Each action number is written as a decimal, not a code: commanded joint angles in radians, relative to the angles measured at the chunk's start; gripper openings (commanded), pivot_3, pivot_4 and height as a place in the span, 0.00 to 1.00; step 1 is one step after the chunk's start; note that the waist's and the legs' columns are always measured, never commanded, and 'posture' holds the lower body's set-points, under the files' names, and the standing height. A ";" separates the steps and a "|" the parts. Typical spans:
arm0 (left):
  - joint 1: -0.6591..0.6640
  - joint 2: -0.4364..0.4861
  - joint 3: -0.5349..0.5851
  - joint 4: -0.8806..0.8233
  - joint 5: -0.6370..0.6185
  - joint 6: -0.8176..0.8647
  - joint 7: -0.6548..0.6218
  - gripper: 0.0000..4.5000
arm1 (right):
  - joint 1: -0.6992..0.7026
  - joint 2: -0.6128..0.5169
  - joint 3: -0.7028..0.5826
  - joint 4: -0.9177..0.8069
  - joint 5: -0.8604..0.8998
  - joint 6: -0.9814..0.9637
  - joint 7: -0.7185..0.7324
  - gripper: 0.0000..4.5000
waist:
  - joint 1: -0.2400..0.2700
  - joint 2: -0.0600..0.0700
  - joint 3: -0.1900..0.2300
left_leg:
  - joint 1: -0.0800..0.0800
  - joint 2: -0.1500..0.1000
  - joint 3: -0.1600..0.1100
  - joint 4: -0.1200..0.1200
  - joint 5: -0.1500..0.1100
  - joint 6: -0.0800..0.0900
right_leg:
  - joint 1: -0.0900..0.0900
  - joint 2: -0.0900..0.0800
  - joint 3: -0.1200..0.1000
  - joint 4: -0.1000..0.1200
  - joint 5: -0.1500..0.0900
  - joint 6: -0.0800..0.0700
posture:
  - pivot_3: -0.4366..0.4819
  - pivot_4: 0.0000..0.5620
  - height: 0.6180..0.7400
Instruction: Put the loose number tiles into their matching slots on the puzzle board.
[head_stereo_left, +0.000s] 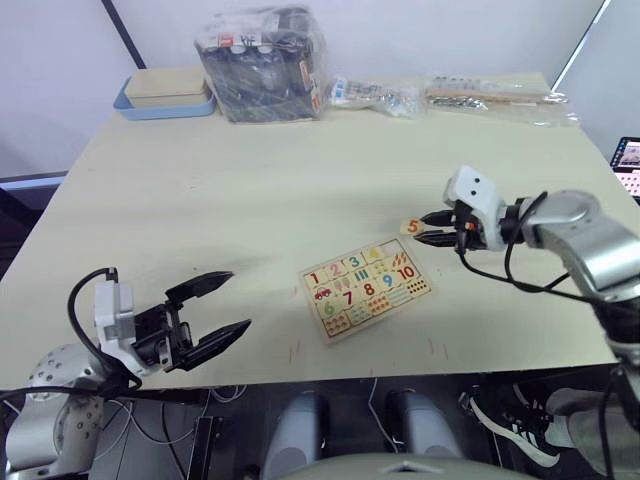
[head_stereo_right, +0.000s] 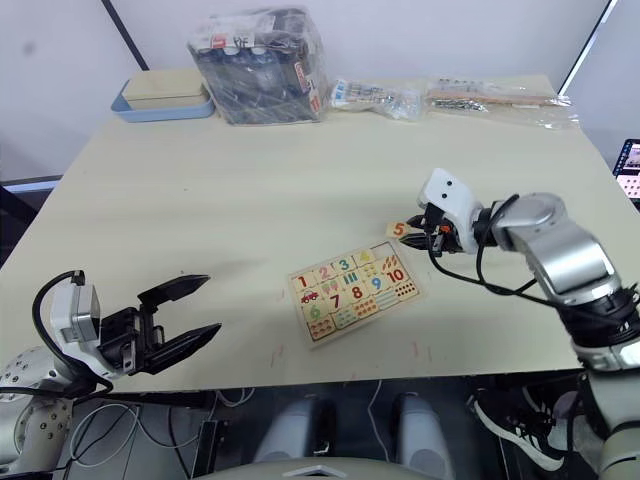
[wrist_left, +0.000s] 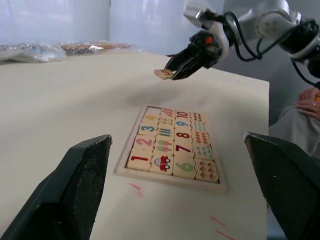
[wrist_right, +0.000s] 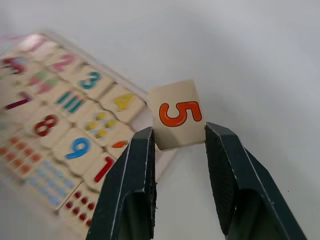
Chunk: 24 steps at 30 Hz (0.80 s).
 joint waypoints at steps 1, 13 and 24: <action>0.007 0.006 0.008 -0.045 -0.017 0.007 0.006 1.00 | -0.117 -0.042 0.098 0.068 -0.053 -0.077 0.182 0.19 | 0.000 -0.001 0.000 | 0.000 0.000 0.000 0.000 0.000 0.000 | 0.000 0.000 0.000 0.000 0.000 0.000 | 0.48 0.27 1.00; 0.047 0.011 0.026 -0.095 -0.026 0.025 0.025 1.00 | -0.475 0.108 0.350 0.483 -0.327 -0.445 0.493 0.19 | -0.002 0.000 0.000 | 0.000 0.000 0.001 0.000 0.000 0.000 | -0.001 0.000 0.000 0.000 0.000 0.000 | 0.48 0.27 1.00; 0.071 0.000 0.022 -0.146 -0.026 0.037 0.063 1.00 | -0.615 0.328 0.373 0.982 -0.496 -0.806 0.493 0.19 | -0.003 0.001 0.001 | 0.000 -0.001 0.002 0.000 0.003 -0.005 | 0.000 -0.001 0.000 0.000 0.000 0.000 | 0.48 0.27 1.00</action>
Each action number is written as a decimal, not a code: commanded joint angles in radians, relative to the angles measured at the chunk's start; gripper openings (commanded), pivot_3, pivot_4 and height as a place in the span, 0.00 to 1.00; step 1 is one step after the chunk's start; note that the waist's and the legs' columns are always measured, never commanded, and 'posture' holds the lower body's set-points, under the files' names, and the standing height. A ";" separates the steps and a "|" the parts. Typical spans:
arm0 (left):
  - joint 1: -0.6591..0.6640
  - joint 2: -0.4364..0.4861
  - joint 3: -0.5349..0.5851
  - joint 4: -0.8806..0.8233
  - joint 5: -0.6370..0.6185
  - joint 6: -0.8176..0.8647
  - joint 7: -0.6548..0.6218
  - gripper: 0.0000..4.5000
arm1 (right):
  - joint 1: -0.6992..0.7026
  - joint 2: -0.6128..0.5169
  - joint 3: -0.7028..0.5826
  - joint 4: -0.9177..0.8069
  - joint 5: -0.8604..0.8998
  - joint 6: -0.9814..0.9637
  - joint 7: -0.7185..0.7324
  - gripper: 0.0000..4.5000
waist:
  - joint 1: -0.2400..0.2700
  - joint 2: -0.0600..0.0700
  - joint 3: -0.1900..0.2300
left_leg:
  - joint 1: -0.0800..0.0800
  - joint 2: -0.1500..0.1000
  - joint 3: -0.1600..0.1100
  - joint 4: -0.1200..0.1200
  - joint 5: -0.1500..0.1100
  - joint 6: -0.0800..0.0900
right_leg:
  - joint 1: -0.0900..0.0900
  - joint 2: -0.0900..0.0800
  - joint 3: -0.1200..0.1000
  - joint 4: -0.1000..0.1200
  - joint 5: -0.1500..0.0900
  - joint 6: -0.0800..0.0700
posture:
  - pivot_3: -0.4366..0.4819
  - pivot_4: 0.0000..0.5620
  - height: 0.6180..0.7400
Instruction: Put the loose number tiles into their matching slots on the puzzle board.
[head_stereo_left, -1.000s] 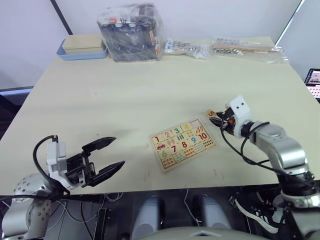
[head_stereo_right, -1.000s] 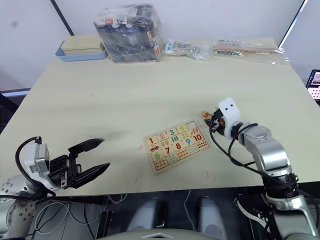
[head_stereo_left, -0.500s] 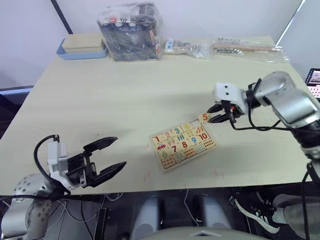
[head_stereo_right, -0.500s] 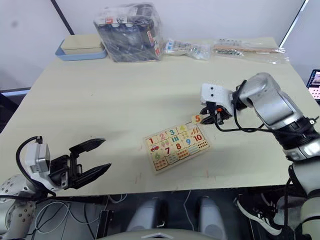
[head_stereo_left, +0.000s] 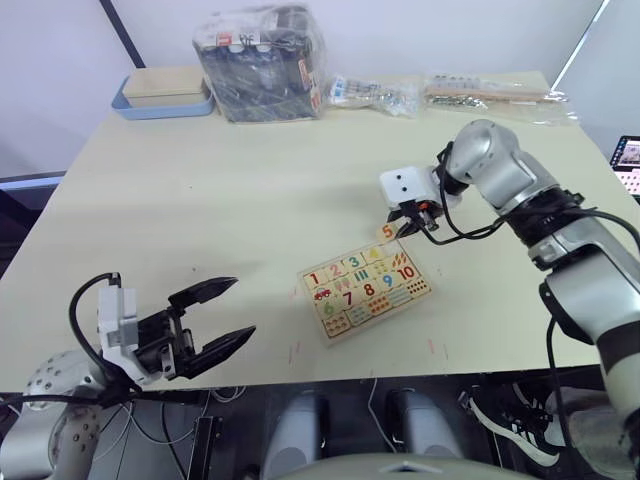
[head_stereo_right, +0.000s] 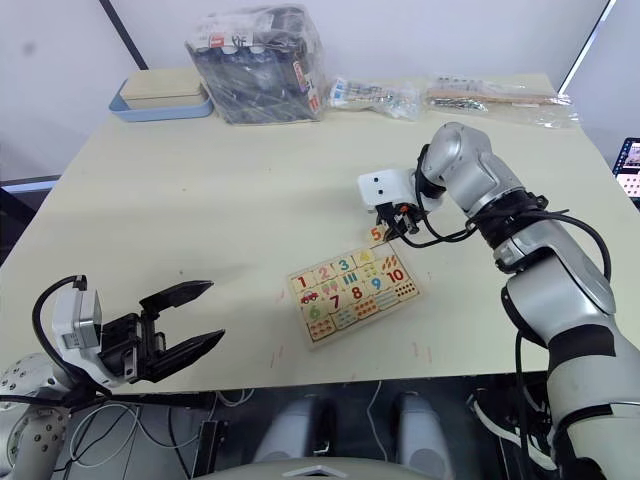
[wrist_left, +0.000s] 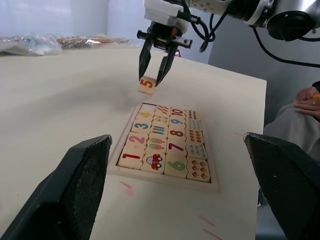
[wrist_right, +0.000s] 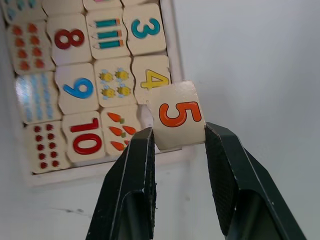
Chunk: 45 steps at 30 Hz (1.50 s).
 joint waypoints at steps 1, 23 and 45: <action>0.010 -0.002 0.015 -0.054 -0.018 0.000 0.021 1.00 | -0.047 0.033 -0.013 0.111 -0.042 -0.114 0.000 0.19 | -0.001 0.000 0.000 | 0.000 0.000 0.000 0.000 0.000 0.000 | 0.000 0.000 0.000 0.000 0.000 0.000 | 0.48 0.27 1.00; 0.011 0.003 0.010 -0.099 -0.030 0.031 0.069 1.00 | -0.071 0.118 -0.076 0.326 -0.145 -0.227 -0.009 0.19 | -0.003 0.002 0.001 | 0.000 0.000 0.000 0.000 0.000 0.000 | 0.000 0.000 0.000 0.001 0.000 0.000 | 0.48 0.27 1.00; 0.031 0.002 0.015 -0.115 -0.031 0.037 0.080 1.00 | -0.054 0.127 -0.091 0.317 -0.167 -0.209 0.014 0.19 | -0.003 0.002 0.001 | 0.001 0.000 0.000 0.000 0.000 0.000 | 0.000 0.000 0.000 0.001 0.000 0.000 | 0.48 0.27 1.00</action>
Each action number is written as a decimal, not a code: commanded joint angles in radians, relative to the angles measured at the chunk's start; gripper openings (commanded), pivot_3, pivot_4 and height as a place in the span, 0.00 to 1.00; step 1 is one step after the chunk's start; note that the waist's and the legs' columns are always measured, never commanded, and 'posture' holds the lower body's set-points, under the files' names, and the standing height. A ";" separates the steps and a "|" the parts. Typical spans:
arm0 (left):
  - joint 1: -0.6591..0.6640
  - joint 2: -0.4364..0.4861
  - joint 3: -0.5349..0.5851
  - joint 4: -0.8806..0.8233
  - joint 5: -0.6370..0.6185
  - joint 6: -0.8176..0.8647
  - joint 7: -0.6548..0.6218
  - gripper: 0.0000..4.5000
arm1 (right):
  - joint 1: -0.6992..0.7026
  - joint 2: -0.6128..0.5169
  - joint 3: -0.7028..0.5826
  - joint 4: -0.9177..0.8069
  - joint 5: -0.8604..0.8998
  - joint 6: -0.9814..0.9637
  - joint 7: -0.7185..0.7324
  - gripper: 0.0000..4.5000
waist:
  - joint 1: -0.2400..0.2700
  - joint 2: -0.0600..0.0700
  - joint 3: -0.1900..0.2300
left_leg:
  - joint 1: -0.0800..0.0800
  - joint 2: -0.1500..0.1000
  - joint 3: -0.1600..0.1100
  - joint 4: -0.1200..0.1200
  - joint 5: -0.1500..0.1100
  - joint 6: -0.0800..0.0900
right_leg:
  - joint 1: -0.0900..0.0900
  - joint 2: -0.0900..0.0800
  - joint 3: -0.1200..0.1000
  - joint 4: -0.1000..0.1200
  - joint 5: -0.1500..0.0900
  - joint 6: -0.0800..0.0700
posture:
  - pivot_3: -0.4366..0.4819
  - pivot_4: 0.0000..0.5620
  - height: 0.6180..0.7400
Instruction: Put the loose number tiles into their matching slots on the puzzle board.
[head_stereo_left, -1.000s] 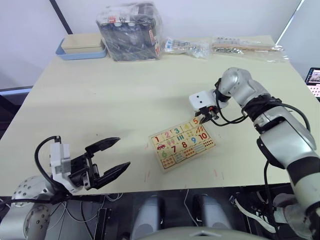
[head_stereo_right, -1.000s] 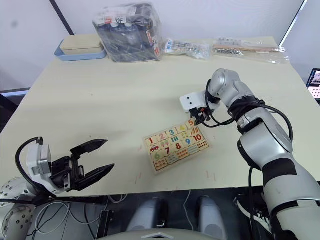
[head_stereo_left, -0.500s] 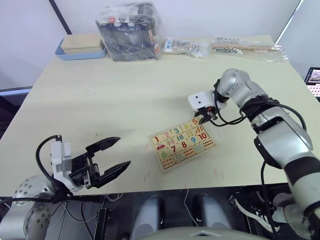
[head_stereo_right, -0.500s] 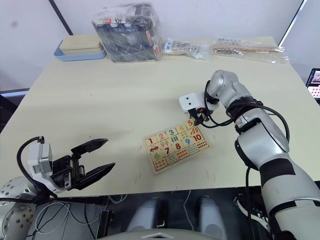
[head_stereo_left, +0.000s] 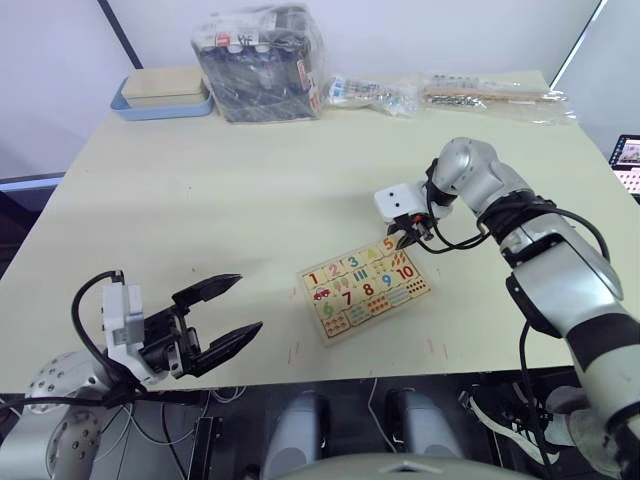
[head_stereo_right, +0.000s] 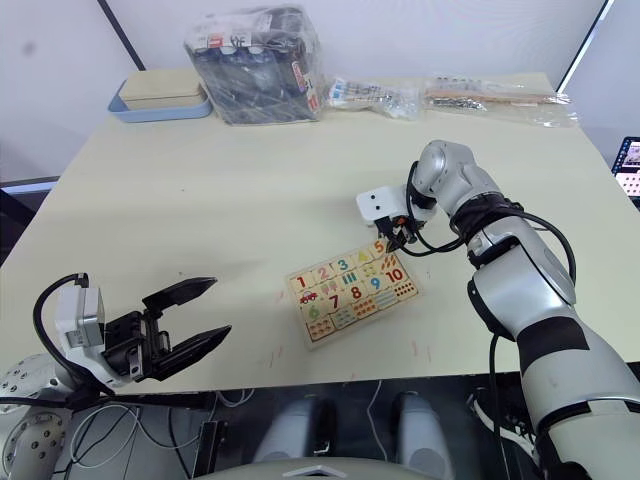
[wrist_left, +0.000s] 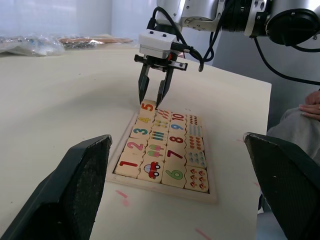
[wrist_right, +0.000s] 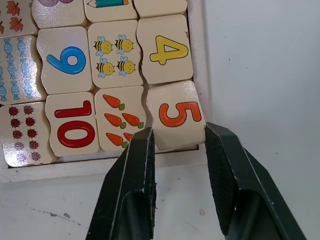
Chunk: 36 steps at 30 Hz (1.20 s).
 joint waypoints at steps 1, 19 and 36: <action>0.009 0.005 0.015 -0.036 -0.014 -0.006 -0.001 1.00 | -0.013 -0.006 -0.022 -0.016 -0.007 0.003 0.011 0.19 | 0.000 0.000 0.000 | 0.000 0.000 0.000 0.000 0.000 0.000 | 0.000 0.000 0.000 0.000 0.000 0.000 | 0.48 0.27 1.00; 0.007 0.005 0.013 -0.018 -0.007 -0.014 -0.022 1.00 | 0.002 -0.014 -0.023 -0.043 -0.010 0.038 0.029 0.19 | 0.000 0.000 0.000 | 0.000 0.000 0.000 0.000 0.000 0.000 | 0.000 0.000 0.000 0.000 0.000 0.000 | 0.48 0.27 1.00; 0.020 0.002 0.017 -0.011 -0.005 -0.022 -0.031 1.00 | 0.009 -0.004 -0.026 -0.055 -0.006 0.062 0.043 0.49 | 0.001 0.000 0.000 | 0.000 0.000 0.000 0.000 0.000 0.000 | 0.000 0.000 0.000 0.000 0.000 0.000 | 0.48 0.27 1.00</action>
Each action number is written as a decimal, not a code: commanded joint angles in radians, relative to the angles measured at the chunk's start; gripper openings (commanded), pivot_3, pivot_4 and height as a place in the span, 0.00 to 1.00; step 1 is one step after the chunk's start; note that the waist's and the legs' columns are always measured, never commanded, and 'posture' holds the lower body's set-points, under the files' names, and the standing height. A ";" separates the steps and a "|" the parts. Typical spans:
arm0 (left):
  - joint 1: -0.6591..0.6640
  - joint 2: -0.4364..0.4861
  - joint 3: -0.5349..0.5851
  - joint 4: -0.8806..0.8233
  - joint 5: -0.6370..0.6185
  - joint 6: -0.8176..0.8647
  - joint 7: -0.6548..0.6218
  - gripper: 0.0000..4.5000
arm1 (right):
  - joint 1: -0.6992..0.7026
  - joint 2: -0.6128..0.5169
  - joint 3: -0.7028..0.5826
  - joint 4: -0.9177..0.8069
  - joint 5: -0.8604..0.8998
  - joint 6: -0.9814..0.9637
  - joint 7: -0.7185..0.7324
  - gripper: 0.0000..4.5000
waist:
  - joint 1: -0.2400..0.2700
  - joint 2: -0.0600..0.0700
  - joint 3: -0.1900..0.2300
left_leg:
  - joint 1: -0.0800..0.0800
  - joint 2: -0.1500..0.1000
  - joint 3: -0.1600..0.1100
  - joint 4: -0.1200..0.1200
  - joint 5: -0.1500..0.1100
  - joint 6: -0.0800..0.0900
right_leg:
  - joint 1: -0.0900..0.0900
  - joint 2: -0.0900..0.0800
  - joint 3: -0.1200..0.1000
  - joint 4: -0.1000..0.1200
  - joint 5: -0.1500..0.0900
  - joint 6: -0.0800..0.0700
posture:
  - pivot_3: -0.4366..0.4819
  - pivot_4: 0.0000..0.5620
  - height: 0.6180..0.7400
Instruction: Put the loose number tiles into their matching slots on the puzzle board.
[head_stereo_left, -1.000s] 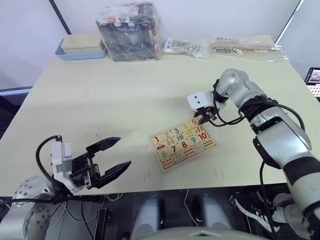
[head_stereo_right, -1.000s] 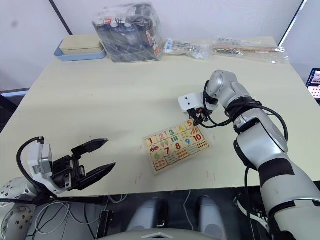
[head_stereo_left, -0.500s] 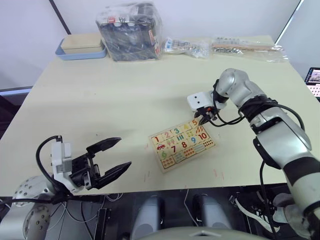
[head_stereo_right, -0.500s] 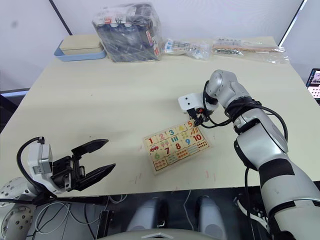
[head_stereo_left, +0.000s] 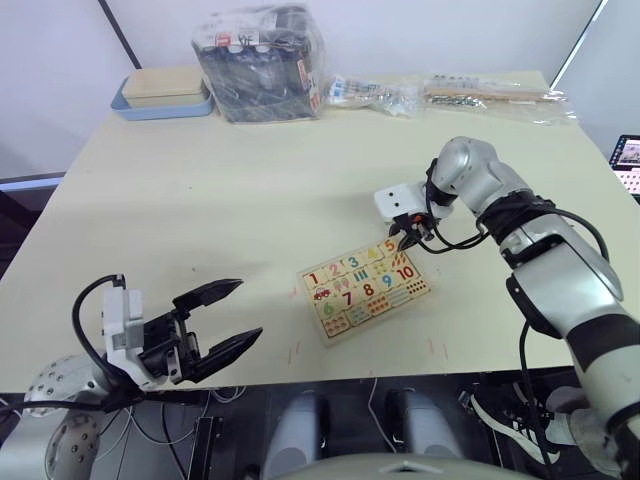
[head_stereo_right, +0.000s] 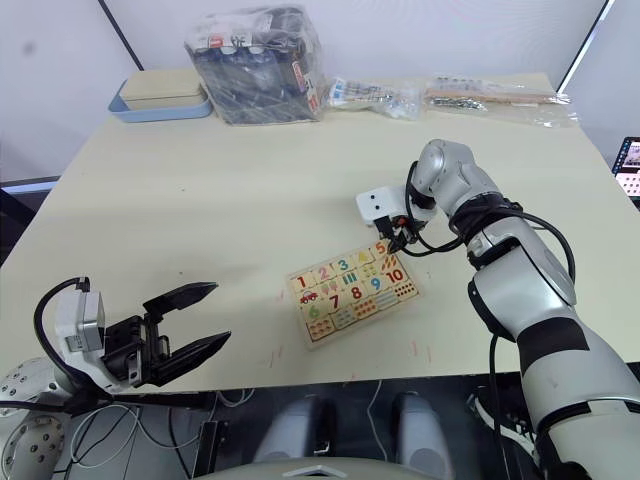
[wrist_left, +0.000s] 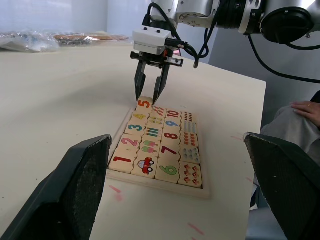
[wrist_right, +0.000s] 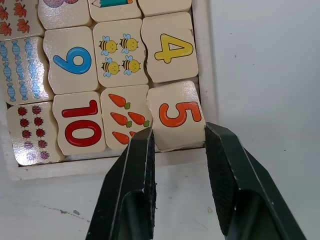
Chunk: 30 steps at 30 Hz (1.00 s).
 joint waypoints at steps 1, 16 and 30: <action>0.004 0.002 0.018 -0.011 -0.005 -0.019 -0.009 1.00 | 0.003 -0.001 -0.028 -0.025 0.008 0.009 0.008 0.61 | 0.000 0.000 0.000 | 0.000 0.000 0.000 0.000 0.000 0.000 | 0.000 0.000 0.000 0.000 0.000 0.000 | 0.48 0.27 1.00; -0.002 -0.001 0.014 0.001 0.002 -0.030 -0.012 1.00 | 0.018 -0.024 -0.182 -0.069 0.159 0.049 0.053 0.98 | 0.000 0.000 0.000 | 0.000 0.000 0.000 0.000 0.000 0.000 | 0.000 0.000 0.000 0.000 0.000 0.000 | 0.48 0.27 1.00; -0.022 -0.006 0.007 0.016 0.008 -0.034 -0.012 1.00 | 0.205 -0.081 -0.364 -0.205 0.295 0.235 -0.112 0.32 | 0.001 0.000 0.000 | 0.000 0.000 0.000 0.000 0.000 0.000 | 0.000 0.000 0.000 0.000 0.000 0.000 | 0.48 0.27 1.00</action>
